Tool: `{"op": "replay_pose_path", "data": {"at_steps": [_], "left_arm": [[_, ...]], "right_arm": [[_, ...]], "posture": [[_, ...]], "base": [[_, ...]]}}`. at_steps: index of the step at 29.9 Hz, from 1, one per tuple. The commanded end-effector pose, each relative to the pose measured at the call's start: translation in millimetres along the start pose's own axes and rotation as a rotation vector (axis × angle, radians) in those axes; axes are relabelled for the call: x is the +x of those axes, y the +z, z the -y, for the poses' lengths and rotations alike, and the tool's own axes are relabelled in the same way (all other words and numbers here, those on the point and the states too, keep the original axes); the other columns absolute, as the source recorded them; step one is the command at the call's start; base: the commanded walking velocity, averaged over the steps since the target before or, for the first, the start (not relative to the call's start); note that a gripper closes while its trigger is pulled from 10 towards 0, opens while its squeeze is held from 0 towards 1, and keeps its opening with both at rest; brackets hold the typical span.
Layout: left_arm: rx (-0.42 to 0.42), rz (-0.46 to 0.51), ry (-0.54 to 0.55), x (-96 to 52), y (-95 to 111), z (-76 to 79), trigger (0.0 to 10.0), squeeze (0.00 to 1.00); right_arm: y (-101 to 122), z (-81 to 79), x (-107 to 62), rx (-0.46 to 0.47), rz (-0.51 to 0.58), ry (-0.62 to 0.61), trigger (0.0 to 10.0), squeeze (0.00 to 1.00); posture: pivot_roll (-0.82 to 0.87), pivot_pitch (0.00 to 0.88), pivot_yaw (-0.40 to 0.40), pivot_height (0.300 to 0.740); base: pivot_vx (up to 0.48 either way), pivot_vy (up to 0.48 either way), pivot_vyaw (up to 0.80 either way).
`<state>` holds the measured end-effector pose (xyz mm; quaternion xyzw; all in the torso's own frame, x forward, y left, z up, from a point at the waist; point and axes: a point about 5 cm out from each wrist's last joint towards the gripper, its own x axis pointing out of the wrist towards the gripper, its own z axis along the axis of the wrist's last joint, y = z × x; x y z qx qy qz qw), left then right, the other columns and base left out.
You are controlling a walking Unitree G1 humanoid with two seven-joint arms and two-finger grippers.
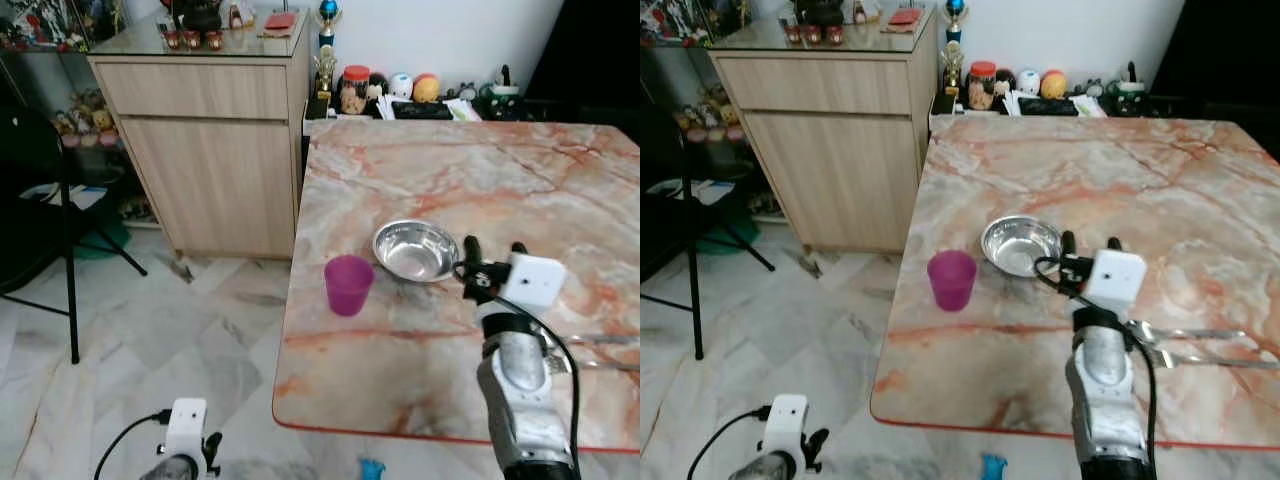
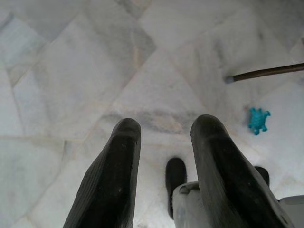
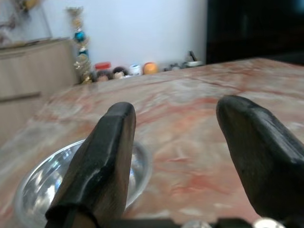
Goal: Setting the table
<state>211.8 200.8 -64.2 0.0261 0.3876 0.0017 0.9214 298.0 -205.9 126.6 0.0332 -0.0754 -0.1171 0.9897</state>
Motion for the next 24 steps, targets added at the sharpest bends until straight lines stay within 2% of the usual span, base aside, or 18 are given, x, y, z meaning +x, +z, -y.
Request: {"op": "replay_pose_path", "data": {"at_steps": [1,4,5,10,13,14,15,16,19,20,21,24], "left_arm": [[-0.005,-0.011,0.001,-0.3,-2,0.2,10.0,0.00],[-0.003,-0.012,0.001,-0.3,-2,0.1,10.0,0.00],[-0.002,-0.012,0.001,-0.3,-2,0.0,10.0,0.00],[0.001,-0.013,0.000,-0.2,-2,0.0,10.0,0.00],[0.004,-0.013,0.001,-0.2,-2,-0.2,10.0,0.00],[0.007,-0.012,0.001,-0.1,-1,-0.2,10.0,0.00],[0.007,-0.012,0.001,-0.1,-1,-0.1,10.0,0.00],[0.007,-0.012,0.001,0.0,-1,-0.1,10.0,0.00],[0.002,-0.010,0.004,0.0,-1,-0.4,10.0,0.00],[0.002,-0.010,0.005,0.0,-1,-0.7,10.0,0.00],[0.001,-0.010,0.005,0.0,-1,-0.9,10.0,0.00],[0.000,-0.012,0.006,-0.2,-1,-1.2,10.0,0.00]], "right_arm": [[5,2.8,6.5,0.065,-0.005,-0.019,10.0,0.00],[7,2.2,14.0,0.077,-0.036,-0.009,10.0,0.00],[3,1.4,19.6,0.098,-0.091,-0.005,10.0,0.00],[-8,-5.1,32.7,0.174,-0.207,0.041,10.0,0.00],[-7,-12.6,41.7,0.192,-0.230,0.079,10.0,0.00],[-9,-19.6,45.4,0.182,-0.249,0.125,10.0,0.67],[-9,-21.6,46.7,0.171,-0.257,0.138,10.0,0.67],[-10,-23.0,48.2,0.176,-0.268,0.141,10.0,1.00],[-13,-29.2,53.6,0.219,-0.317,0.162,10.0,1.00],[-13,-33.0,56.8,0.235,-0.328,0.176,10.0,0.92],[-13,-34.4,58.6,0.248,-0.337,0.174,10.0,0.00],[-16,-35.7,62.3,0.267,-0.378,0.151,10.0,0.00]], "posture": [[0.04,0.000,-0.016,0.740],[0.04,0.000,-0.014,0.740],[0.03,0.000,-0.013,0.740],[0.04,0.000,-0.013,0.740],[0.04,0.000,-0.011,0.740],[0.04,0.000,-0.012,0.740],[0.04,0.000,-0.012,0.740],[0.05,0.000,-0.013,0.740],[0.05,0.000,-0.014,0.740],[0.05,0.000,-0.014,0.740],[0.05,0.000,-0.013,0.740],[0.05,0.000,-0.013,0.740]], "base": [[0.000,0.000,0.00],[0.000,0.000,0.00],[0.000,0.000,0.00],[0.000,0.000,0.00],[0.000,0.000,0.00],[0.000,0.000,0.00],[0.000,0.000,0.00],[0.000,0.000,0.00],[0.000,0.000,0.00],[0.000,0.000,0.00],[0.000,0.000,0.00],[0.000,0.000,0.00]]}}
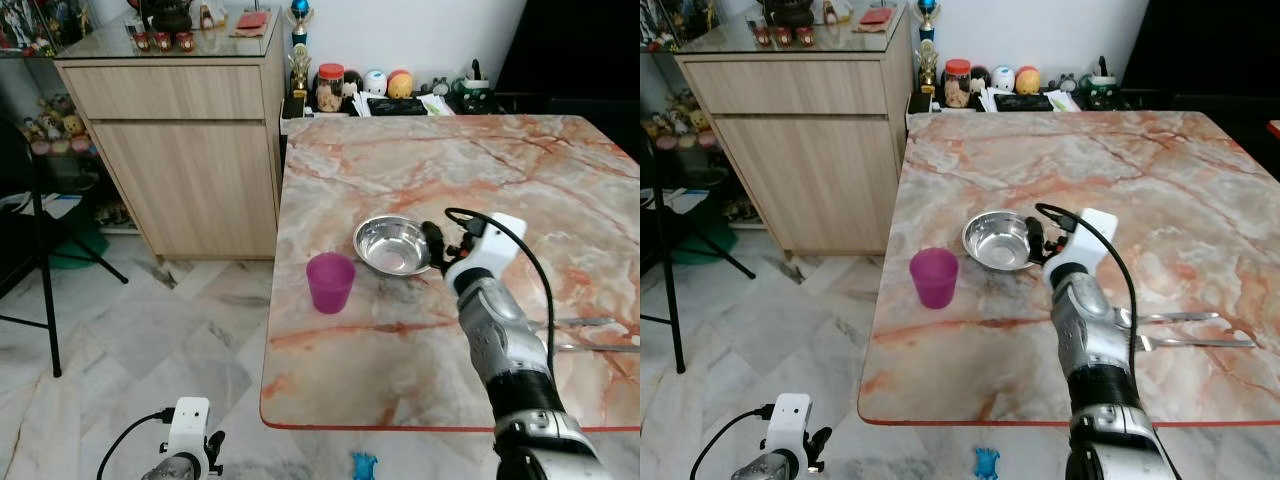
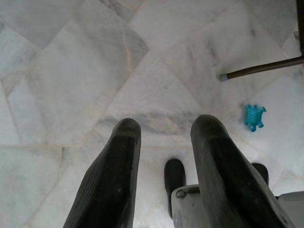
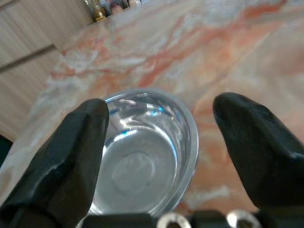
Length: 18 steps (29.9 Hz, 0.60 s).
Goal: Setting the table
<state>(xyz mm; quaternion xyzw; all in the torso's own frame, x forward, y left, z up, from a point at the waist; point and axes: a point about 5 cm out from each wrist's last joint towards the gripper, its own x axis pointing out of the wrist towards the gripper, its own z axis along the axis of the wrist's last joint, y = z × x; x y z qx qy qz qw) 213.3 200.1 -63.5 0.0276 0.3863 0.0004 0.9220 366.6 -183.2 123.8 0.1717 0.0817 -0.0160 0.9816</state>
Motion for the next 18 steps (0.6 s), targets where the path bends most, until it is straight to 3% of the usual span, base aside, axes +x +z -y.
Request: {"op": "replay_pose_path", "data": {"at_steps": [1,5,18], "left_arm": [[-0.004,-0.015,0.008,-0.8,-3,-2.1,10.0,0.00],[-0.005,-0.020,0.010,-1.4,-5,-2.8,10.0,0.00],[-0.011,-0.024,0.018,-1.9,-7,-4.0,10.0,0.00]], "right_arm": [[0,2.1,3.3,0.014,-0.030,-0.026,10.0,0.00],[2,0.6,7.5,0.076,-0.028,-0.033,10.0,0.00],[-3,6.0,13.3,0.139,-0.081,-0.074,10.0,0.00]], "posture": [[0.05,0.000,-0.014,0.740],[0.05,0.000,-0.013,0.740],[0.04,0.000,-0.016,0.740]], "base": [[0.000,0.000,0.00],[0.000,0.000,0.00],[0.000,0.000,0.00]]}}
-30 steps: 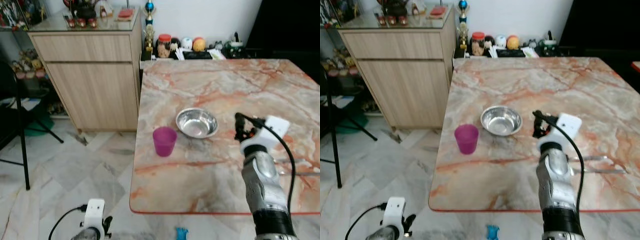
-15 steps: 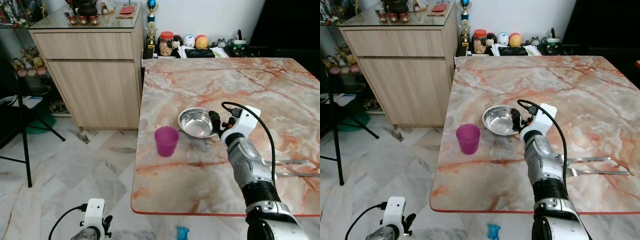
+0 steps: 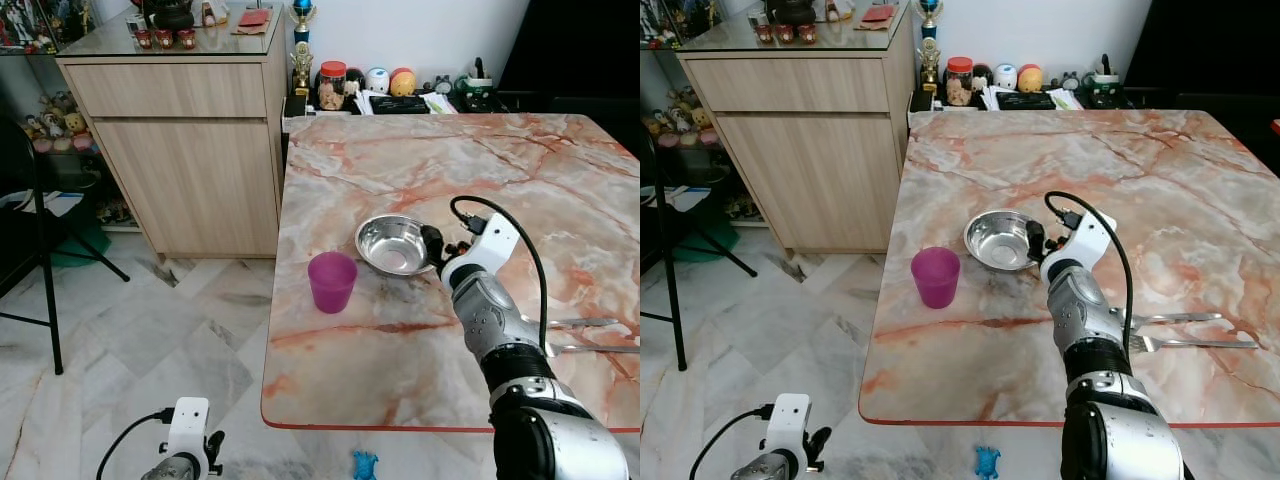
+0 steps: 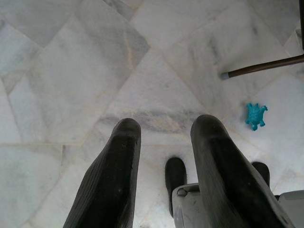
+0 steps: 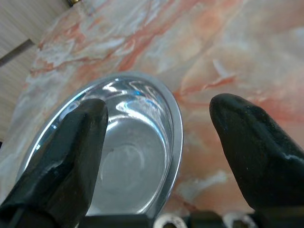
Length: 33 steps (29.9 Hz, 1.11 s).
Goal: Setting the table
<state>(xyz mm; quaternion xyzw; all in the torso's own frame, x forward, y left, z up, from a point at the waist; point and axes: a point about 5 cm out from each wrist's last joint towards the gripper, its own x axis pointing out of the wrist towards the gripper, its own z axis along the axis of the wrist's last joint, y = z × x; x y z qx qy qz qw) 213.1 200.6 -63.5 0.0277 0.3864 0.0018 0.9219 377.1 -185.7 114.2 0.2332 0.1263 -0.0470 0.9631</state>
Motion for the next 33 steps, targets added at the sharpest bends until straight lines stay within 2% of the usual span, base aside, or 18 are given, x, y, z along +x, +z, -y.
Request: {"op": "replay_pose_path", "data": {"at_steps": [1,19,33], "left_arm": [[-0.011,-0.025,0.015,-1.8,-7,-3.4,10.0,0.00],[-0.013,-0.033,0.029,-3.8,-11,-8.5,10.0,0.00],[-0.013,-0.040,0.025,-4.5,-14,-5.9,10.0,0.00]], "right_arm": [[3,0.6,1.4,0.010,0.000,-0.006,10.0,0.00],[-12,1.4,1.9,0.008,-0.065,0.009,10.0,0.00],[-17,-1.4,2.8,0.055,-0.095,0.026,10.0,0.00]], "posture": [[0.05,0.000,-0.016,0.740],[0.07,0.000,-0.021,0.740],[0.07,0.000,-0.028,0.740]], "base": [[0.000,0.000,0.00],[0.000,0.000,0.00],[0.000,0.000,0.00]]}}
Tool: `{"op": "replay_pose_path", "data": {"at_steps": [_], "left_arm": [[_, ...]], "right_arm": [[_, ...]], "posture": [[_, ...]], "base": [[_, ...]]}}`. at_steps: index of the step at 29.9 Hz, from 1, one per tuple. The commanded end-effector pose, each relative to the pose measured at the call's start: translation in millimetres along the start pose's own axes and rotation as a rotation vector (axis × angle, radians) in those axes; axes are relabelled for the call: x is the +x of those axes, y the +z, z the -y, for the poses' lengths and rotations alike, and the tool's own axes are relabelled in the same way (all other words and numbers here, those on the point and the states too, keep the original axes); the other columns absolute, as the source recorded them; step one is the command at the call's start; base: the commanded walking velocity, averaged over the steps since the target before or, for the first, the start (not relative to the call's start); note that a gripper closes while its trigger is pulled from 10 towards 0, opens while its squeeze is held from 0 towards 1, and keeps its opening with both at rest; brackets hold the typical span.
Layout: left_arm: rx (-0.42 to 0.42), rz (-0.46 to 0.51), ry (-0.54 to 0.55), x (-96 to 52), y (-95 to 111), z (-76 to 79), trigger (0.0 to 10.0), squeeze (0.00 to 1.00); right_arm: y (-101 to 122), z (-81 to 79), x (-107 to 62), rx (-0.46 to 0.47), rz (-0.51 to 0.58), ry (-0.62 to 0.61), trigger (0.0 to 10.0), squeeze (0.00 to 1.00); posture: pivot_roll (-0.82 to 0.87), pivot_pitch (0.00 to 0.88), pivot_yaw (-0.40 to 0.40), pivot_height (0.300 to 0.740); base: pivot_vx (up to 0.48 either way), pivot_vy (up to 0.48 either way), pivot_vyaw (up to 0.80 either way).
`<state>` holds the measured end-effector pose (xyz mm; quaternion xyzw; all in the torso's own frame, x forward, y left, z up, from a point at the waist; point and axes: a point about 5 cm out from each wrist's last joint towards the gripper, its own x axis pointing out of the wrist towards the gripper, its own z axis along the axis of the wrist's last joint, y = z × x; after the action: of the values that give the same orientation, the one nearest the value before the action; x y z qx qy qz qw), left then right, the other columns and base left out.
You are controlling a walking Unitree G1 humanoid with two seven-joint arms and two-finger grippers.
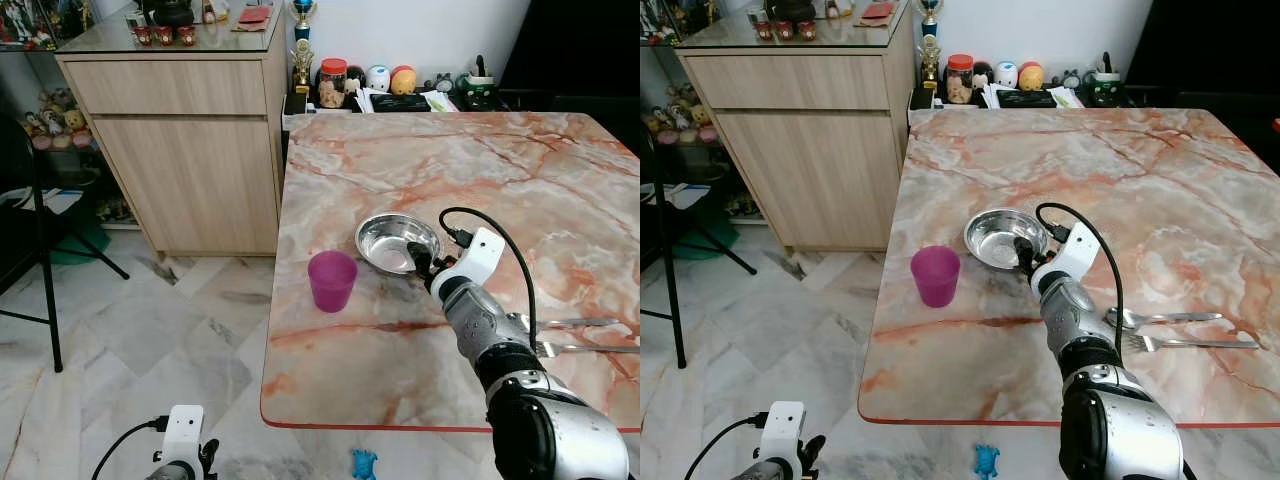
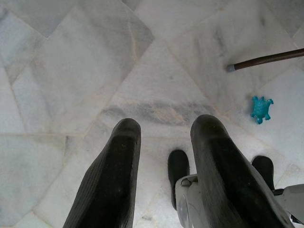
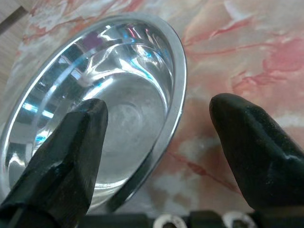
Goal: Setting the table
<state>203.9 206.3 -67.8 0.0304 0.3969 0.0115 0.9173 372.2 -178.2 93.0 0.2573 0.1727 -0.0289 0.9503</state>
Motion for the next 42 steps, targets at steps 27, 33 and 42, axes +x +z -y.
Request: {"op": "replay_pose_path", "data": {"at_steps": [27,33,42], "left_arm": [[-0.011,-0.032,0.012,-3.2,-11,-2.5,10.0,0.00],[-0.008,-0.038,0.014,-3.7,-13,-2.8,10.0,0.00],[-0.002,-0.039,0.012,-3.6,-13,-1.6,10.0,0.00]], "right_arm": [[-4,-6.1,1.8,0.055,-0.021,0.014,4.3,0.00],[-4,-7.9,2.1,0.059,-0.023,0.021,0.5,0.00],[-5,-8.2,2.2,0.058,-0.024,0.015,10.0,0.00]], "posture": [[0.08,0.000,-0.031,0.740],[0.08,0.000,-0.031,0.740],[0.08,0.000,-0.033,0.740]], "base": [[0.000,0.000,0.00],[0.000,0.000,0.00],[0.000,0.000,0.00]]}}
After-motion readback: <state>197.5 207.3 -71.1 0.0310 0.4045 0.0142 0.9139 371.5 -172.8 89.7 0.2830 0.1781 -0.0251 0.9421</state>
